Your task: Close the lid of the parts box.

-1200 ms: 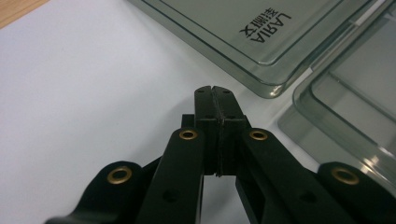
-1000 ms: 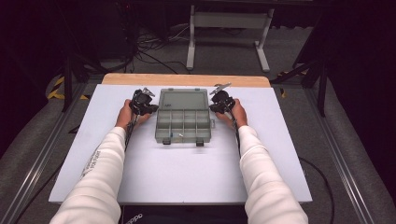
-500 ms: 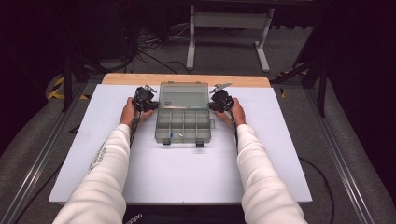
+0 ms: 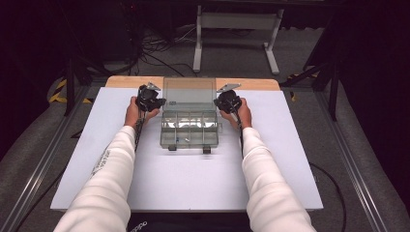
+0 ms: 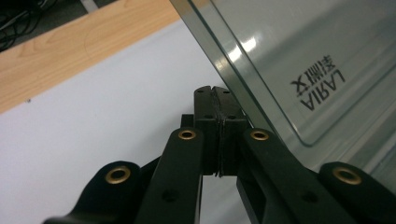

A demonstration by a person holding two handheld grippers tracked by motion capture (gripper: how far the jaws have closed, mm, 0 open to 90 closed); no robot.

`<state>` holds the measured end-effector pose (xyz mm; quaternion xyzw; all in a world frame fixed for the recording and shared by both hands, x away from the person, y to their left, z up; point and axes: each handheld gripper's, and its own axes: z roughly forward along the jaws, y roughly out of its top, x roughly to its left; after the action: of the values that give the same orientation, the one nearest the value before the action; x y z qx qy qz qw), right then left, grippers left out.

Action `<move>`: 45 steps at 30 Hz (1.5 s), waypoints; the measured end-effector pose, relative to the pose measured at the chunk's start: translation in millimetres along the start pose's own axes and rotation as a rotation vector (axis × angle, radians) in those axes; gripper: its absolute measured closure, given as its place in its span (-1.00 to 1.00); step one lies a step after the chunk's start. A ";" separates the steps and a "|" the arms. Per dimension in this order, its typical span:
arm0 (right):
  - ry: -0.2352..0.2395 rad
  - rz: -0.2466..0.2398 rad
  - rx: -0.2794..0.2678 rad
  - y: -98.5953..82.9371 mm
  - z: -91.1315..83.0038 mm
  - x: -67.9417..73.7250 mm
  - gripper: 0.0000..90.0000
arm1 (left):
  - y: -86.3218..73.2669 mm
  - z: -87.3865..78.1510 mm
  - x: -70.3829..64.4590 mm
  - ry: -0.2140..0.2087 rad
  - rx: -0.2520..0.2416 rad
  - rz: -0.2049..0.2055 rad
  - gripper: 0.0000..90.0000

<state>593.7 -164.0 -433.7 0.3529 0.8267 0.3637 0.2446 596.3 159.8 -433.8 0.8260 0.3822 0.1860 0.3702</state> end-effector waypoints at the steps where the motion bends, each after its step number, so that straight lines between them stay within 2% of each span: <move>1: 0.000 -0.001 -0.014 2.1 -1.4 -0.1 1.00 | 1.6 -0.9 0.3 0.003 -0.002 0.013 0.97; 4: -0.017 -0.015 -0.012 6.6 -3.7 -0.3 1.00 | 6.9 -3.0 0.9 0.010 -0.009 0.006 0.96; 5: -0.030 -0.020 -0.013 9.0 -5.0 -0.7 1.00 | 8.7 -4.1 1.7 0.017 -0.008 0.017 0.95; 7: -0.045 -0.016 -0.030 13.6 -8.5 -2.1 1.00 | 13.2 -6.6 1.3 0.022 -0.017 0.008 0.95; 9: -0.048 -0.020 -0.040 17.7 -10.9 -3.6 1.00 | 16.5 -9.4 1.5 0.031 -0.021 0.023 0.95; 12: -0.031 -0.024 -0.055 22.1 -13.5 -3.7 1.00 | 19.4 -13.1 3.1 0.006 -0.037 0.016 0.96; 14: -0.027 -0.024 -0.062 24.4 -15.2 -3.6 1.00 | 21.7 -15.4 2.1 0.019 -0.038 0.029 0.98; 19: -0.019 -0.015 -0.084 27.1 -23.3 -2.7 1.00 | 23.7 -23.3 -0.6 0.016 -0.054 0.016 0.97; 20: -0.020 -0.015 -0.089 27.4 -24.8 -2.2 1.00 | 25.2 -27.6 -2.9 0.026 -0.058 0.027 0.97; 30: 0.004 0.000 -0.138 25.6 -44.1 5.2 1.00 | 27.4 -51.7 -16.2 0.034 -0.100 0.030 0.98; 34: 0.029 0.027 -0.166 25.0 -55.9 8.6 1.00 | 25.9 -65.5 -22.5 0.006 -0.108 0.045 0.99; 38: 0.038 0.033 -0.178 25.0 -65.2 14.3 1.00 | 24.6 -73.6 -30.0 0.017 -0.110 0.053 0.99; 42: 0.029 0.034 -0.179 23.2 -73.9 20.5 1.00 | 21.6 -81.8 -36.8 0.016 -0.118 0.051 0.99; 45: 0.023 0.042 -0.176 21.5 -81.0 25.2 1.00 | 19.8 -86.5 -41.9 0.034 -0.108 0.057 0.99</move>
<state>532.9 -169.0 -370.9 0.3431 0.7867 0.4438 0.2575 528.3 159.6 -363.1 0.8122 0.3541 0.2306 0.4022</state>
